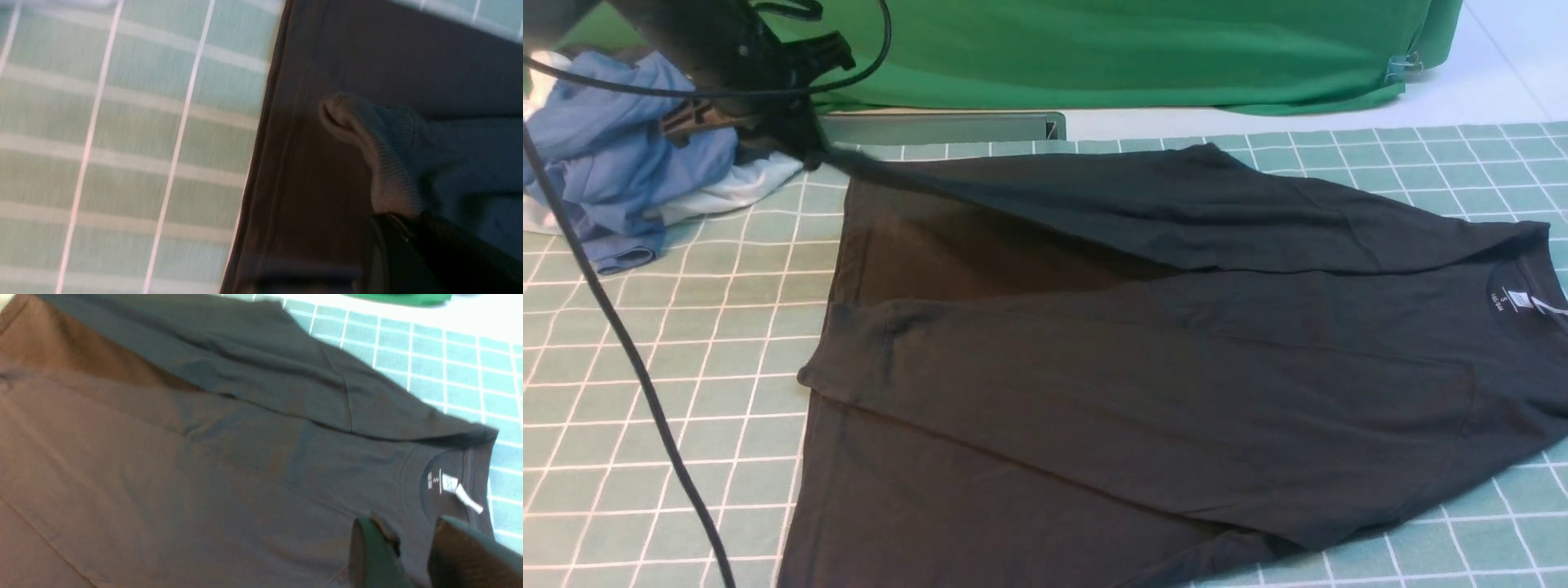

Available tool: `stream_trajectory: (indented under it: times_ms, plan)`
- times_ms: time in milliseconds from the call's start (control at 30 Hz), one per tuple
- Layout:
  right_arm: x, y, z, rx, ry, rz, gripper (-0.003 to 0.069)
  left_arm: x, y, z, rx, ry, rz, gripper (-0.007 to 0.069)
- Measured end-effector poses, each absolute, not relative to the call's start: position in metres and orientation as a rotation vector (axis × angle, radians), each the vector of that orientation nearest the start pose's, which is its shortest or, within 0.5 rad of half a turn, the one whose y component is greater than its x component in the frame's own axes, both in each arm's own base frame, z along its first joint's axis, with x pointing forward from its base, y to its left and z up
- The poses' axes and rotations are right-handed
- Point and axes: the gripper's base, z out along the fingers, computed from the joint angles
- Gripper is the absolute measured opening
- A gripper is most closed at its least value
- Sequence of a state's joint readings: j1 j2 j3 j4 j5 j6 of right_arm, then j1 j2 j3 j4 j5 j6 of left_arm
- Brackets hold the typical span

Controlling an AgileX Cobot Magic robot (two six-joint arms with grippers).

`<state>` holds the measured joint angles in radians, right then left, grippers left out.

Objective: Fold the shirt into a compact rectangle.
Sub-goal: 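Fold the left side of the dark shirt inward over its body with the left gripper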

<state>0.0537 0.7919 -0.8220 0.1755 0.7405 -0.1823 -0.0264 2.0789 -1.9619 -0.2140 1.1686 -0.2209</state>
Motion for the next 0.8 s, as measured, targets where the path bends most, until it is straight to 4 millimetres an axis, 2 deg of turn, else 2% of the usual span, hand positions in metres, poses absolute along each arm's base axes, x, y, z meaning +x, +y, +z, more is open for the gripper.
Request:
stream_trajectory:
  times_ms: [200, 267, 367, 433, 600, 700, 800]
  plan:
    - [0.156, 0.019, 0.346, -0.173, 2.199, 0.134, 0.0235, 0.427, -0.029, 0.272, -0.396, 2.870, -0.349, 0.0036]
    - [0.160, 0.019, 0.343, -0.142, 2.221, 0.150, 0.0235, 0.405, -0.028, 0.262, -0.429, 2.935, -0.324, 0.0036]
    - [0.165, 0.019, 0.340, -0.116, 2.242, 0.164, 0.0235, 0.385, -0.027, 0.251, -0.451, 3.001, -0.303, 0.0036]
    - [0.169, 0.020, 0.336, -0.098, 2.266, 0.173, 0.0235, 0.368, -0.026, 0.234, -0.481, 3.045, -0.291, 0.0036]
    - [0.178, 0.020, 0.329, -0.081, 2.308, 0.181, 0.0237, 0.350, -0.023, 0.184, -0.528, 2.998, -0.264, 0.0036]
    - [0.183, 0.021, 0.324, -0.079, 2.333, 0.182, 0.0238, 0.345, -0.023, 0.172, -0.537, 2.983, -0.256, 0.0050]
    - [0.188, 0.021, 0.320, -0.076, 2.357, 0.183, 0.0238, 0.344, -0.022, 0.169, -0.532, 2.988, -0.249, 0.0107]
